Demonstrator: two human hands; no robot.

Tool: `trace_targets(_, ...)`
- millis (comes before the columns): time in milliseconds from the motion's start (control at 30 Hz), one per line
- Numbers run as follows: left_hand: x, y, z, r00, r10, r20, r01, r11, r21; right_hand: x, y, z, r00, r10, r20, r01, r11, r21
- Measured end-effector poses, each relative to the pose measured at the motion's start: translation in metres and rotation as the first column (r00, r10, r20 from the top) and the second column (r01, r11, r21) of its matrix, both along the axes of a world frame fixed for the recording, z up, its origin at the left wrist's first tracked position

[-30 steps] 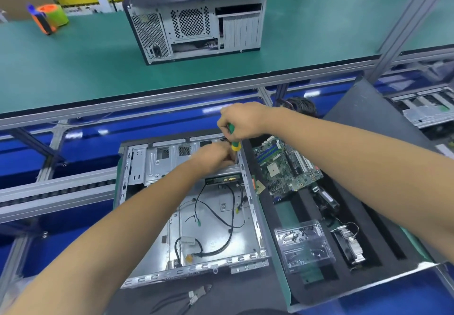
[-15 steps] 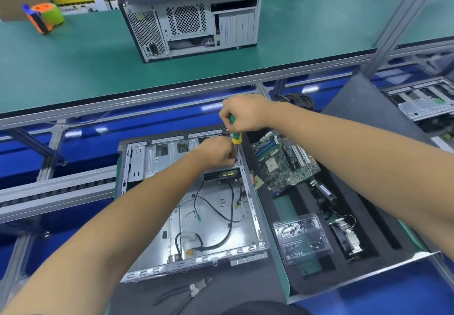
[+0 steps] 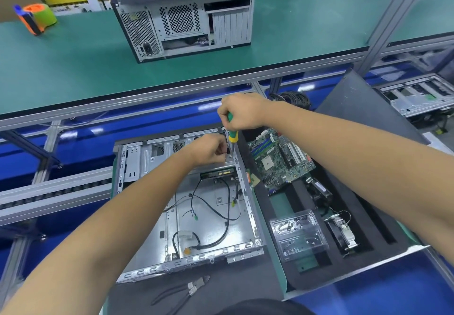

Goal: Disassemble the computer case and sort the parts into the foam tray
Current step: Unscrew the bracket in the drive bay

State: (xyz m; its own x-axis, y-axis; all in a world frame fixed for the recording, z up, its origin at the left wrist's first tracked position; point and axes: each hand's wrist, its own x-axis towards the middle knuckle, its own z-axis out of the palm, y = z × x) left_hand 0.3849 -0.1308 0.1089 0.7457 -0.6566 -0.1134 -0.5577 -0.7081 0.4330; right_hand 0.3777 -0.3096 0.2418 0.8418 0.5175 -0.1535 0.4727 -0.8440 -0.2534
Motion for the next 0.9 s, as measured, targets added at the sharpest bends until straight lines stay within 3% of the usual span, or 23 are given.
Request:
trace_targets(300,0.001,0.003,-0.001,0.998,-0.019,-0.065,0.016,0.999,-0.037,-0.002,0.001,-0.001,0.999,-0.016,-0.033,0.016,1.0,-0.002)
trace_targets(400,-0.001,0.005,-0.004,0.996,0.054,-0.076,-0.065,0.986,-0.152,-0.003,-0.007,-0.001,0.994,-0.083,-0.065,0.089,0.992,0.089)
trace_targets(467,-0.007,0.006,-0.009,0.988,0.129,-0.081,-0.147,0.951,-0.271,-0.005,-0.017,-0.006,0.976,-0.198,-0.088,0.214,0.947,0.241)
trace_targets(600,-0.026,0.007,-0.019,0.957,0.223,-0.185,-0.284,0.846,-0.451,-0.022,-0.042,-0.034,0.877,-0.405,-0.259,0.477,0.667,0.572)
trace_targets(800,-0.043,-0.006,-0.012,0.869,0.309,-0.386,-0.49,0.638,-0.594,-0.063,-0.064,-0.087,0.694,-0.451,-0.562,0.701,0.243,0.67)
trace_targets(900,-0.047,-0.016,-0.004,0.891,0.311,-0.33,-0.453,0.636,-0.625,-0.087,-0.073,-0.105,0.608,-0.404,-0.683,0.759,0.043,0.65)
